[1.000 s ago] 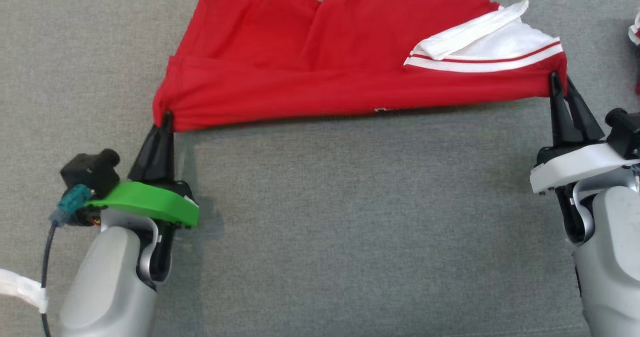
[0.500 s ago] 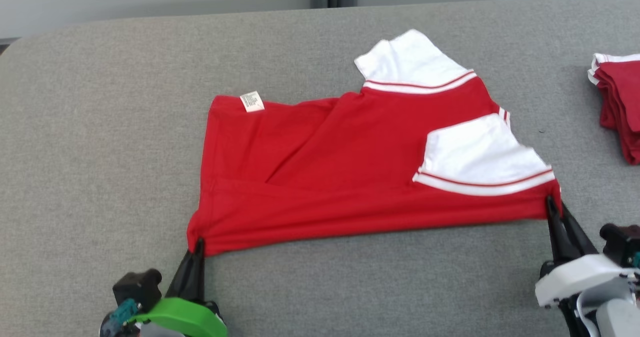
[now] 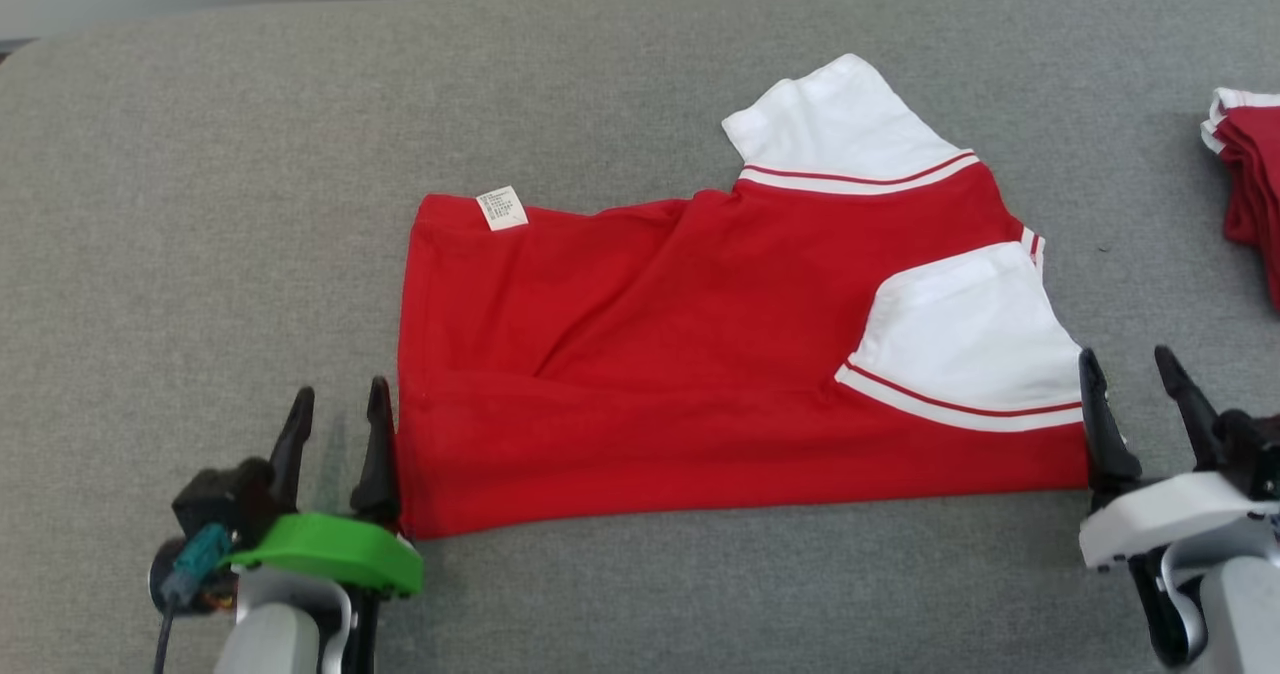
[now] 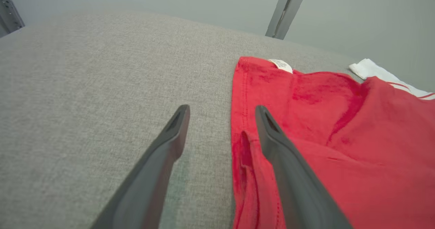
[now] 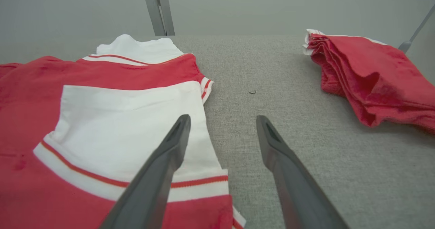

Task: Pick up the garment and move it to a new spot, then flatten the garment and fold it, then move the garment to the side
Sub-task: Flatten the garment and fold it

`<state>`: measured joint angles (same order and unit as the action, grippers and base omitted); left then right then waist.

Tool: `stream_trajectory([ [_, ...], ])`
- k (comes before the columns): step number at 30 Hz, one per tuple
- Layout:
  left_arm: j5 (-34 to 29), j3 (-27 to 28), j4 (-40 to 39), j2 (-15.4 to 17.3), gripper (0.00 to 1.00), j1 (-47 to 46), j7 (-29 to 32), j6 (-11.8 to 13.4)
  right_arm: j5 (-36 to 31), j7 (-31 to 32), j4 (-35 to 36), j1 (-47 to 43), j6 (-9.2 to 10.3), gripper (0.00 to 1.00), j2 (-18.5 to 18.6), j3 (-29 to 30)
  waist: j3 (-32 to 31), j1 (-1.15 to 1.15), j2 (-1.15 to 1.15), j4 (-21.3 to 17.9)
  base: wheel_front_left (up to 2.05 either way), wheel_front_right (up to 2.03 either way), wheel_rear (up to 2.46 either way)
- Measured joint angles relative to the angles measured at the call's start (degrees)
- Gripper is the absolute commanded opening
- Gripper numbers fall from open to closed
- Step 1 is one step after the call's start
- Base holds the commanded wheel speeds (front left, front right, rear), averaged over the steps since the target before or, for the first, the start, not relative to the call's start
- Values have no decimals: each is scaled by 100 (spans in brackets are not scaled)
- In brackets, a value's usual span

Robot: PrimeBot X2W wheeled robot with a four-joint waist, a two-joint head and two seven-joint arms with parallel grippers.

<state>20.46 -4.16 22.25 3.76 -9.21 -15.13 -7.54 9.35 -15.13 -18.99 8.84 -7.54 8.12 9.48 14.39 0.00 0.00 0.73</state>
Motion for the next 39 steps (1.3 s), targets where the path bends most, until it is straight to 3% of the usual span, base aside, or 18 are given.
stream_trajectory([
  [7, -69, -341, 347, 322, 100, -1416, -1, 0, -390, 0, -94, 1004, 0, 100, 16, -264, 442, 0, 0, -23, 0, 0, 0],
  [12, 69, -829, 1011, 504, 100, -2233, -1, 0, -635, 0, -353, 1766, 0, 100, 13, -471, 813, 0, 0, -90, 0, 0, 0],
  [21, 336, -1281, 1987, 716, 100, -3098, 0, 0, -898, 0, -756, 2680, 0, 100, 71, -675, 1325, 0, 0, -223, 0, 0, 0],
  [22, 368, -1311, 2096, 724, 76, -3172, -3, 0, -911, 0, -806, 2770, 0, 100, 80, -687, 1369, 0, 0, -234, 0, 0, 0],
  [23, 374, -1341, 2186, 733, 35, -3229, -9, 0, -945, 0, -857, 2861, 0, 100, 83, -687, 1407, 0, 0, -243, 0, 0, 0],
  [24, 385, -1357, 2218, 742, 0, -3268, -14, 0, -960, 8, -900, 2940, 0, 100, 77, -679, 1434, 0, 0, -250, 0, 0, 0],
  [30, 471, -1492, 2335, 717, 0, -3417, -31, -3, -1138, 249, -1257, 3582, 0, 100, 107, -825, 1533, 0, 0, -184, 0, 0, 0],
  [34, 379, -1288, 2080, 633, 0, -3429, -4, 0, -1170, 559, -1599, 4100, 0, 100, 231, -870, 1564, 0, 0, -18, 0, 0, 0],
  [39, 121, -1169, 1656, 359, 0, -3395, 0, 5, -1222, 978, -2115, 4775, 0, 100, 432, -1027, 1619, 0, 0, 278, 0, 0, 0],
])
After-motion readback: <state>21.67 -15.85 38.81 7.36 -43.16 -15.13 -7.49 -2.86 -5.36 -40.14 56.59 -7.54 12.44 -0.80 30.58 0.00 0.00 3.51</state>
